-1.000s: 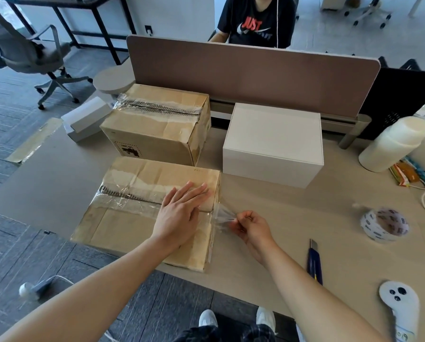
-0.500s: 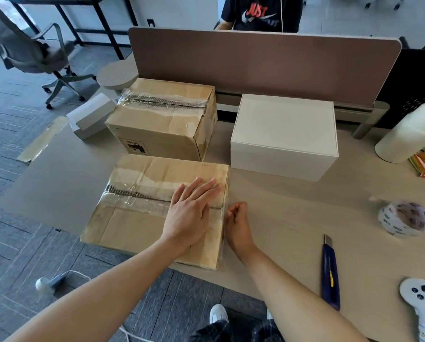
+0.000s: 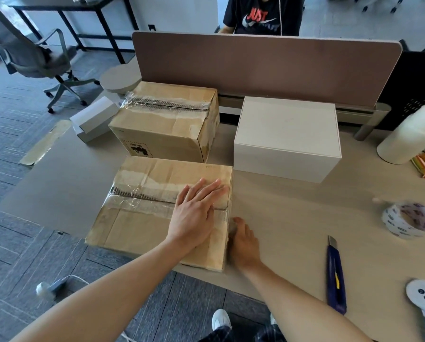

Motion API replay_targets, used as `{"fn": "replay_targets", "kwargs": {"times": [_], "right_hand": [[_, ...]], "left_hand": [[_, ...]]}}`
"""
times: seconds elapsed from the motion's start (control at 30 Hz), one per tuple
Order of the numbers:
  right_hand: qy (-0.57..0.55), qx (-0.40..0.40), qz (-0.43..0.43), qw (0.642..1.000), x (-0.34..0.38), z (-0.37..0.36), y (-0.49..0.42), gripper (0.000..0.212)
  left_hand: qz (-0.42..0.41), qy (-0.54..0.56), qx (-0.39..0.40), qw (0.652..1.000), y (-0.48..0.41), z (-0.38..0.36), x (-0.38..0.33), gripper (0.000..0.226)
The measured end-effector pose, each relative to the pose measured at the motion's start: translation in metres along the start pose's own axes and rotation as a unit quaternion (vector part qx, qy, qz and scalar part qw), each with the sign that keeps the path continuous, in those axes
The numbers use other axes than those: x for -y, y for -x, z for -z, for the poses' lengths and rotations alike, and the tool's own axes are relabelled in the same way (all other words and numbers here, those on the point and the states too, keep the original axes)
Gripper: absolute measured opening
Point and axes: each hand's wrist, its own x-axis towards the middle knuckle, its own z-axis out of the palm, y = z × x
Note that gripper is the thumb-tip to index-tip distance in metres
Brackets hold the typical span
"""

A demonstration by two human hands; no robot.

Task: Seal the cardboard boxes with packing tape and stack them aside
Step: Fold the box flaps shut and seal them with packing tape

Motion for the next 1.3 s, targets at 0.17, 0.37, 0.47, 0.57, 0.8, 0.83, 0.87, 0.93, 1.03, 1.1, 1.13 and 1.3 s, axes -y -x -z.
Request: {"fn": "replay_targets", "kwargs": {"times": [0.17,0.37,0.47,0.57,0.8,0.83,0.87,0.93,1.03,1.1,1.13,1.3], "right_hand": [[-0.181,-0.111,-0.028,0.977,0.033,0.027,-0.018,0.044],[-0.375,-0.063,-0.003,0.925,0.081,0.046,-0.02,0.045],[-0.481,-0.002,-0.034,0.876,0.091,0.037,-0.01,0.048],[-0.534,0.025,-0.06,0.843,0.094,0.035,-0.008,0.043],[-0.558,0.073,-0.129,0.817,0.096,0.038,-0.019,0.064],[-0.554,0.08,-0.146,0.816,0.095,0.039,-0.021,0.067],[-0.547,0.09,-0.162,0.816,0.095,0.041,-0.024,0.071],[-0.527,0.109,-0.187,0.822,0.105,0.049,-0.024,0.074],[-0.482,0.117,-0.237,0.835,0.104,0.05,-0.028,0.072],[-0.471,0.128,-0.257,0.834,0.1,0.052,-0.024,0.071],[-0.456,0.14,-0.26,0.84,0.101,0.054,-0.019,0.07],[-0.335,0.065,-0.202,0.918,0.128,0.072,0.001,0.046]], "left_hand": [[0.0,0.003,-0.002,1.0,0.0,0.001,0.001,0.051],[-0.005,0.009,-0.005,1.0,0.001,0.0,0.001,0.049],[0.003,0.024,-0.012,1.0,-0.001,-0.003,0.003,0.054],[0.011,0.028,-0.02,0.999,-0.002,-0.006,0.005,0.057],[0.012,0.029,-0.026,0.999,-0.004,-0.006,0.005,0.051],[0.013,0.03,-0.027,0.999,-0.003,-0.006,0.006,0.051],[0.017,0.033,-0.031,0.999,-0.003,-0.005,0.004,0.051],[0.021,0.048,-0.038,0.998,-0.003,-0.004,0.003,0.051],[0.034,0.106,-0.041,0.993,-0.006,0.0,0.006,0.052],[0.078,0.188,-0.061,0.977,-0.005,0.007,0.008,0.049],[0.103,0.234,-0.077,0.964,-0.005,0.013,0.007,0.047],[0.2,0.482,-0.087,0.848,-0.004,0.05,0.019,0.038]]}}
